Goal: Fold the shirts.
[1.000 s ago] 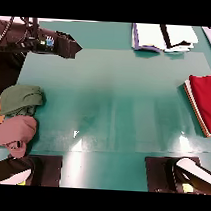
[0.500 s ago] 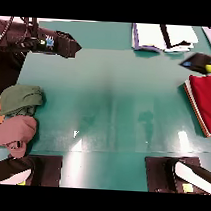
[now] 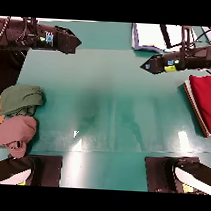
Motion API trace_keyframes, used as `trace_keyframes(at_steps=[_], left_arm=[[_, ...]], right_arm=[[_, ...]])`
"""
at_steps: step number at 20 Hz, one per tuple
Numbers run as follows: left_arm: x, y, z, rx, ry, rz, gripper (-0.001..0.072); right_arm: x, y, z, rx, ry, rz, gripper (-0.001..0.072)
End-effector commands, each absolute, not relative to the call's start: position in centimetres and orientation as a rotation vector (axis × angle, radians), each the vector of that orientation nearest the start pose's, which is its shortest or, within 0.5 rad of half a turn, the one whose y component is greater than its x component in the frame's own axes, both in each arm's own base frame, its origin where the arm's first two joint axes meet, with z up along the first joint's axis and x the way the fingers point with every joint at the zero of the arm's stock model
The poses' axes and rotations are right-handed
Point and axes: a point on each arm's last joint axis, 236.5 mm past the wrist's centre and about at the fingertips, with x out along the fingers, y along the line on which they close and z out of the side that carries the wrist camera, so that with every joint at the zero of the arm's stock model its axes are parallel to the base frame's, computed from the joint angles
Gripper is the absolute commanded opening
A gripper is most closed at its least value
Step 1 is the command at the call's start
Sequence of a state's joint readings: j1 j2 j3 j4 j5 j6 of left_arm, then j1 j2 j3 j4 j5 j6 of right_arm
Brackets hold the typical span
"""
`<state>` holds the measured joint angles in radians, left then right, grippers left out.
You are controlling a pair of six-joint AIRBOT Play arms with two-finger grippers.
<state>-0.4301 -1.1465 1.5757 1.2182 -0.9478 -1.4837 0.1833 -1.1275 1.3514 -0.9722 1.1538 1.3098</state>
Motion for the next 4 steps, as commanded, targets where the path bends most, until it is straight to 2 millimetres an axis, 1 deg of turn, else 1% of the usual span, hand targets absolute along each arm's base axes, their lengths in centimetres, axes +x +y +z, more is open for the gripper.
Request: trace_keyframes(at_steps=[1, 4], left_arm=[[38.92, -25.0, 29.1, -0.091, 0.508, -0.663, 0.0025], [38.92, -25.0, 29.1, -0.091, 0.508, -0.663, 0.0025]], right_arm=[[36.68, 20.46, 18.22, 0.153, 0.861, 0.703, 0.0021], [36.68, 20.46, 18.22, 0.153, 0.861, 0.703, 0.0021]])
